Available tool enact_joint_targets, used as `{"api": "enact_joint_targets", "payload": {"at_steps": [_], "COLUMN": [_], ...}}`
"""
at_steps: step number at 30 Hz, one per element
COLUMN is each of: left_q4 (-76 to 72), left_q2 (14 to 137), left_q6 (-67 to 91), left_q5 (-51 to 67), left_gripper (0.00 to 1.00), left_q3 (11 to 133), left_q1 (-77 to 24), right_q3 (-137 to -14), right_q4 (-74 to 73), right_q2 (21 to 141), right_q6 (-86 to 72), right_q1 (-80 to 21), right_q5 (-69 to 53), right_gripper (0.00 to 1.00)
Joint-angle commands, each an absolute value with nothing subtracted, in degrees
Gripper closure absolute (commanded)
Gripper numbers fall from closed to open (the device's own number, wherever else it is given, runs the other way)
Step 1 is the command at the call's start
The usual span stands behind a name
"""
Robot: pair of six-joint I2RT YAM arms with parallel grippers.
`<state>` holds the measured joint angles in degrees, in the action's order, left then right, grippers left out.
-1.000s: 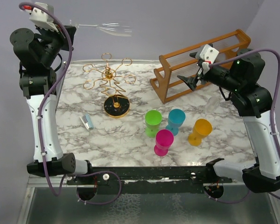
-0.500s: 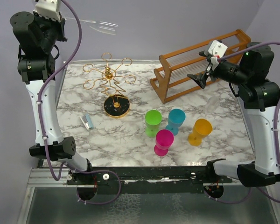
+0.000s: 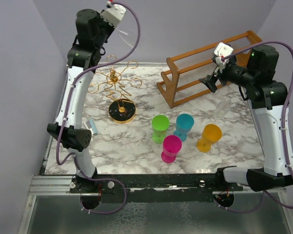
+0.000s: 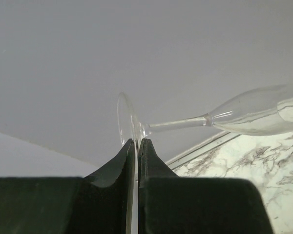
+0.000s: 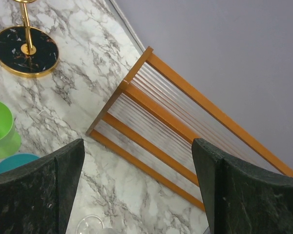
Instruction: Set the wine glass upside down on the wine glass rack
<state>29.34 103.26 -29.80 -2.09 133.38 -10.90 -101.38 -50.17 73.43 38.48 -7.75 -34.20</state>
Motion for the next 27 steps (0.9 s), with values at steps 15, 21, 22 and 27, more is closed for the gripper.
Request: {"api": "enact_joint_targets", "payload": {"at_steps": [15, 21, 22, 27], "left_q4": [31.7, 37.7, 38.3, 41.5], "left_q2": [107.6, 106.6, 106.5, 105.5], "left_q6": [-56.7, -58.5, -58.9, -59.8], "left_q5": [-13.3, -9.0, -8.9, -7.8], "left_gripper": [1.00, 1.00, 1.00, 1.00], "left_q3": [131.8, 130.5, 130.2, 129.3], "left_q1": [-21.4, -21.6, -21.5, -21.5], "right_q3": [-100.2, -99.6, -99.5, -97.6], "right_q4": [-51.4, -51.3, -51.3, -50.5], "right_q2": [74.5, 74.3, 74.2, 73.6], "right_q6": [38.5, 38.3, 38.3, 38.4], "right_q1": [-7.3, -7.3, -7.3, -7.3], "right_q5": [-37.8, -38.0, -38.0, -37.5], "right_gripper": [0.09, 0.09, 0.08, 0.08]}}
